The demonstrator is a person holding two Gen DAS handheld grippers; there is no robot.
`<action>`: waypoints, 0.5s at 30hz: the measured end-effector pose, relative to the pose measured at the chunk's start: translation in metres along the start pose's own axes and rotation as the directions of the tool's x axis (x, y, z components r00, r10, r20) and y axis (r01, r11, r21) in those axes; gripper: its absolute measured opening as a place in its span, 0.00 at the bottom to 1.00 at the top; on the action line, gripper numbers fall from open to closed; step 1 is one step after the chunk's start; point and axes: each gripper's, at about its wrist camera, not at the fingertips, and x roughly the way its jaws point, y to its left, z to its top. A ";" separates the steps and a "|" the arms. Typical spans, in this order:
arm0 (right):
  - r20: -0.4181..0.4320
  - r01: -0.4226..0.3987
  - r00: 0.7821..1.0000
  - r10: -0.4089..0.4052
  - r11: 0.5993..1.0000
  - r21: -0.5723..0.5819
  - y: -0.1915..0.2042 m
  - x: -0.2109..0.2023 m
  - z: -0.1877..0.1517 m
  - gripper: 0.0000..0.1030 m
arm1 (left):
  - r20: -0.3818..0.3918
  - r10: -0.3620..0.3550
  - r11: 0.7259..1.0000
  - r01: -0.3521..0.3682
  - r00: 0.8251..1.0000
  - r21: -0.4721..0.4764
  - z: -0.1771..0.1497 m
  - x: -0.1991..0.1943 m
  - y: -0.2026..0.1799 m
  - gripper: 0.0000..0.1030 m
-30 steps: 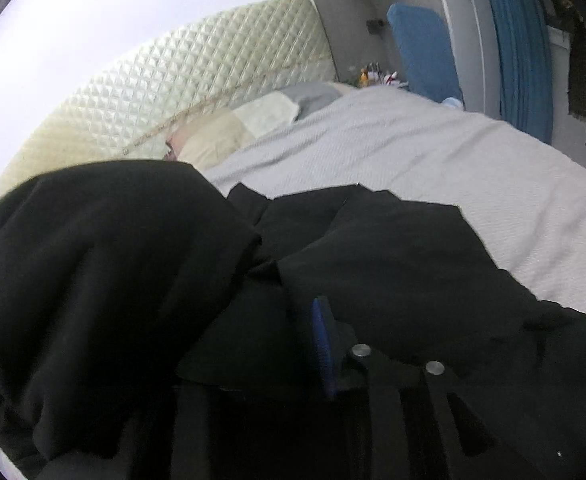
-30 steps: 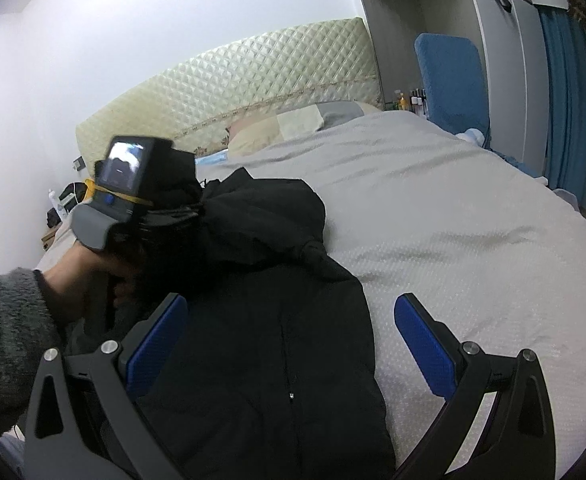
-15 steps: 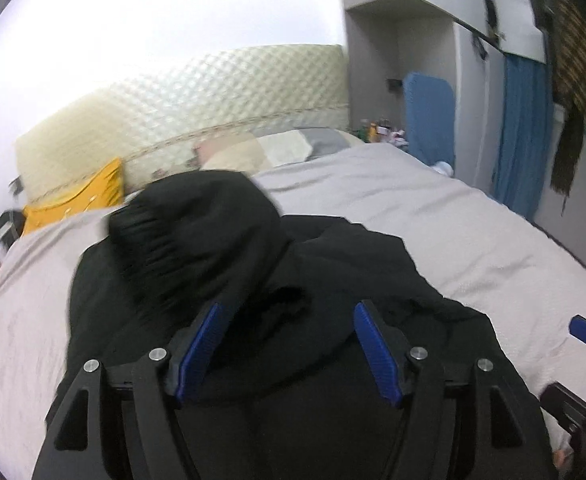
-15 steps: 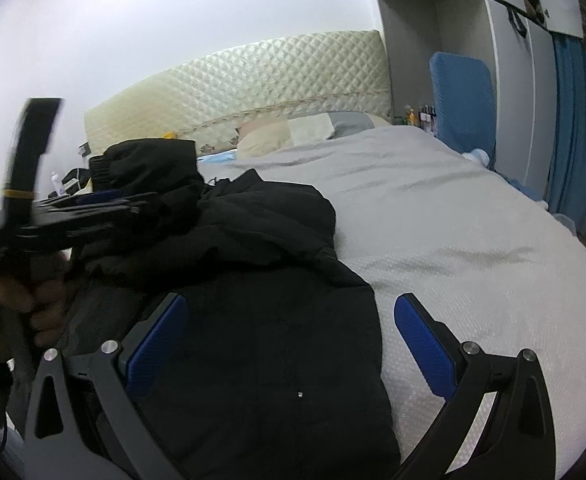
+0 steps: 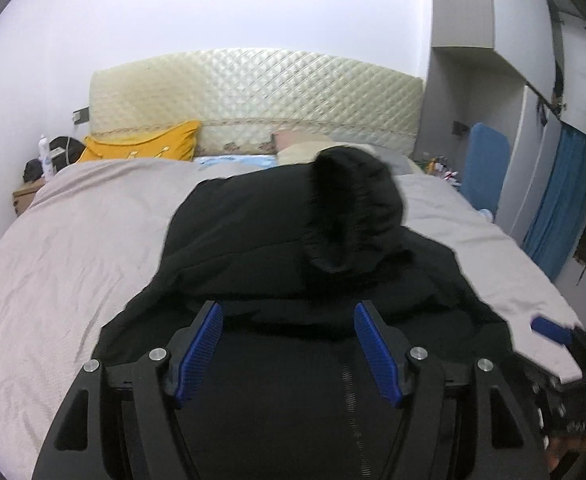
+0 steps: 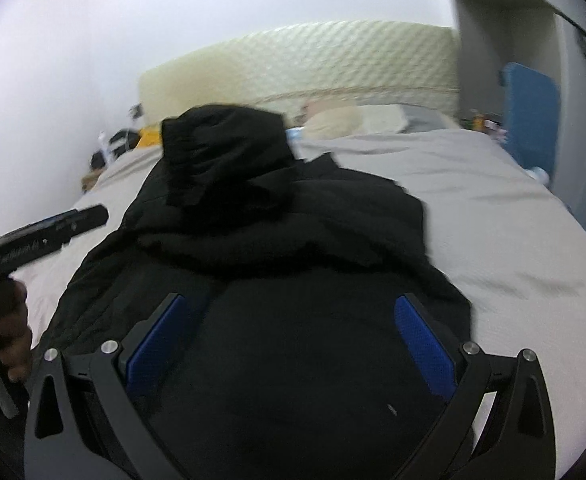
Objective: Fold large clothes
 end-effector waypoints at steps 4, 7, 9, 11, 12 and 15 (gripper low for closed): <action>-0.030 -0.059 0.998 0.057 0.994 -0.092 0.038 0.049 0.024 0.99 | 0.002 0.010 1.000 -0.010 1.000 -0.012 -0.005 0.007 0.025 0.66; 0.014 -0.040 0.999 0.043 0.981 -0.190 0.066 0.076 0.038 0.99 | -0.011 -0.003 0.997 0.002 1.000 -0.073 -0.008 0.014 0.047 0.66; 0.045 -0.004 0.999 0.015 0.972 -0.233 0.080 0.096 0.045 0.99 | -0.015 -0.017 0.994 0.015 1.000 -0.111 -0.009 0.017 0.059 0.66; 0.058 0.056 0.997 -0.041 0.957 -0.284 0.094 0.118 0.051 0.99 | -0.019 -0.019 0.991 0.016 1.000 -0.132 -0.010 0.021 0.068 0.66; 0.063 0.087 0.996 -0.071 0.945 -0.316 0.101 0.129 0.053 0.99 | -0.021 -0.016 0.990 0.013 1.000 -0.138 -0.011 0.023 0.071 0.66; 0.088 0.162 0.987 -0.138 0.898 -0.409 0.118 0.154 0.060 0.90 | -0.033 -0.019 0.986 0.013 0.999 -0.165 -0.013 0.031 0.078 0.66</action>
